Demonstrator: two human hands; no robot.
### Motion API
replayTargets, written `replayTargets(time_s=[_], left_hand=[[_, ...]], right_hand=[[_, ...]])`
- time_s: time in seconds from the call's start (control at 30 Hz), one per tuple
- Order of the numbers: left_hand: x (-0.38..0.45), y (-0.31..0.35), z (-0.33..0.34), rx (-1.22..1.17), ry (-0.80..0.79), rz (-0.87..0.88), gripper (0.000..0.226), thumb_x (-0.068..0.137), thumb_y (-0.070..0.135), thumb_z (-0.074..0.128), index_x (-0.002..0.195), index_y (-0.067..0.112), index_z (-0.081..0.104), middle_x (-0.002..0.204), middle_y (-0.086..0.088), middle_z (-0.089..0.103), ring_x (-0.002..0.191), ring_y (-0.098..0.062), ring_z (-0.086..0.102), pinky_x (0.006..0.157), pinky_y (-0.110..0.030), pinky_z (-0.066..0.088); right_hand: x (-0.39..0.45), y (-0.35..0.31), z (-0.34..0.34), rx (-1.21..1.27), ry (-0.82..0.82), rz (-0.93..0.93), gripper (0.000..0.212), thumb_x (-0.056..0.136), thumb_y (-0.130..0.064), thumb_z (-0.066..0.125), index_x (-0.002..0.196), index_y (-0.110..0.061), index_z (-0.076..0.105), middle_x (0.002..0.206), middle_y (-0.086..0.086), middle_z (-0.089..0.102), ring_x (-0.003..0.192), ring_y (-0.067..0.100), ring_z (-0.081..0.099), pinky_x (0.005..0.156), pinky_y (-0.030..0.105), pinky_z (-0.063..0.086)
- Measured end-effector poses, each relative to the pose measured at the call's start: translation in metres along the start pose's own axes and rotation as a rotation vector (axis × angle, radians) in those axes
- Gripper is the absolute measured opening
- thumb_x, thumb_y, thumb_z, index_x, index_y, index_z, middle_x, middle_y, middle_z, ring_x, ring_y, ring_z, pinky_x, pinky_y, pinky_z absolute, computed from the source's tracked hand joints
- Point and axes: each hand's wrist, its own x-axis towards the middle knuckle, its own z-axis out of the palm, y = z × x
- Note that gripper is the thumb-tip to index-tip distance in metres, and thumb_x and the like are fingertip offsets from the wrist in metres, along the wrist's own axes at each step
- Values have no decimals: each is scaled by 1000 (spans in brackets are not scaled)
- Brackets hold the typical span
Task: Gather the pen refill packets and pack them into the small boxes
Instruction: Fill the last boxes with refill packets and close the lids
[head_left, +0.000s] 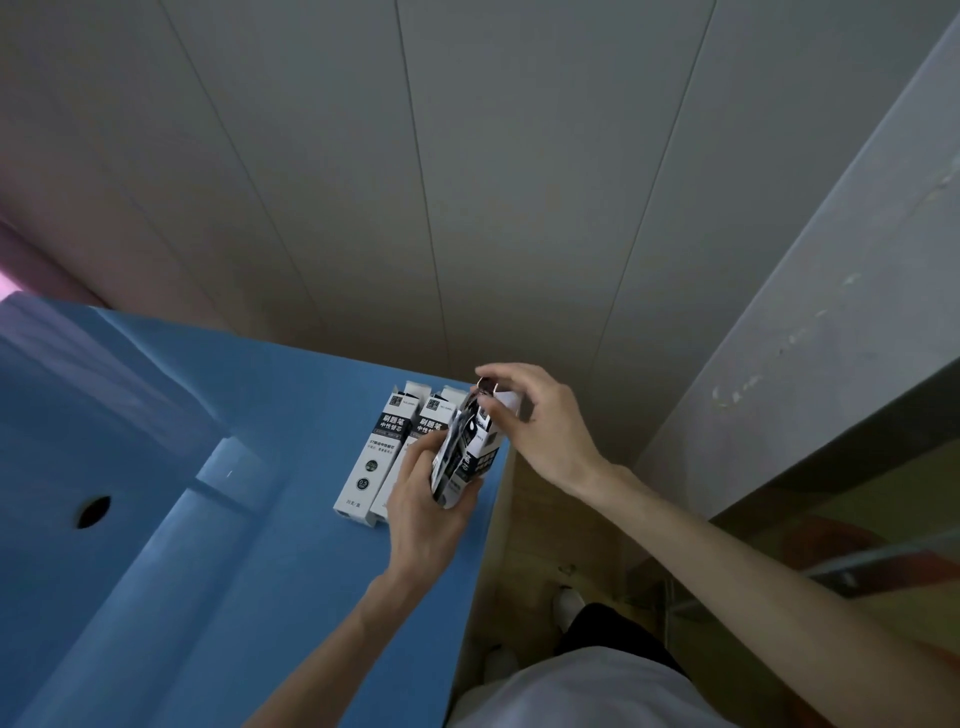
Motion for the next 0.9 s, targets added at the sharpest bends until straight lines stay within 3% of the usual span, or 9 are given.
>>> replayTargets(time_s=[0.13, 0.23, 0.33, 0.4, 0.53, 0.63, 0.73, 0.83, 0.9], left_hand=[[1, 0, -1, -11, -12, -25, 43, 80, 26, 86, 118, 19, 67, 123, 15, 59, 106, 1, 58, 79, -5, 43], [2, 1, 0, -12, -11, -39, 41, 80, 26, 86, 116, 20, 67, 123, 16, 59, 104, 1, 59, 78, -8, 43], [3, 1, 1, 20, -9, -32, 37, 81, 29, 86, 113, 22, 67, 124, 20, 57, 101, 4, 57, 75, -8, 42], [3, 1, 2, 42, -8, -32, 37, 81, 30, 85, 113, 22, 68, 124, 23, 56, 99, 5, 56, 74, -7, 41], [4, 4, 6, 84, 8, -42, 35, 80, 25, 85, 110, 18, 69, 122, 22, 56, 95, 10, 49, 69, -5, 37], [2, 6, 6, 122, 12, -57, 36, 79, 23, 86, 110, 17, 69, 124, 17, 59, 95, 11, 46, 70, -15, 39], [2, 6, 5, 143, -3, -88, 38, 78, 27, 86, 111, 20, 67, 125, 20, 57, 95, 12, 43, 67, -12, 34], [6, 6, 2, 145, -12, -124, 41, 79, 33, 84, 115, 23, 65, 126, 25, 54, 95, 6, 50, 68, -14, 37], [9, 5, 0, 152, -21, -141, 41, 81, 35, 82, 117, 25, 65, 127, 25, 54, 99, 1, 56, 71, -20, 42]], right_hand=[[3, -1, -3, 23, 89, 1, 28, 97, -31, 70, 124, -21, 70, 119, -10, 68, 115, 3, 61, 103, 39, 52], [-1, 4, 1, -75, 67, -28, 23, 94, -39, 69, 112, -26, 75, 116, -13, 66, 113, 8, 61, 103, 43, 50], [-4, 8, 4, -234, 82, -65, 20, 91, -31, 76, 110, -26, 77, 117, -5, 67, 118, 13, 57, 113, 39, 38], [-2, 9, 3, -303, 80, -101, 20, 90, -26, 78, 111, -24, 77, 114, -2, 68, 117, 14, 58, 118, 37, 30], [-1, 6, 2, -428, 4, -134, 22, 94, -22, 71, 117, -19, 74, 119, 4, 68, 121, 18, 58, 122, 45, 28], [-1, 3, 5, -531, -109, -151, 37, 98, -20, 62, 135, -14, 62, 124, 2, 69, 127, 18, 54, 124, 44, 23], [6, 7, 0, -506, -122, -76, 46, 98, -30, 65, 142, -17, 58, 118, 0, 70, 124, 18, 55, 119, 44, 32], [13, 12, -2, -372, -54, -21, 26, 94, -34, 73, 117, -23, 75, 107, -8, 73, 111, 13, 60, 103, 40, 46], [15, 12, 2, -303, -70, 21, 16, 95, -31, 72, 107, -23, 80, 105, -9, 74, 113, 12, 57, 99, 34, 46]])
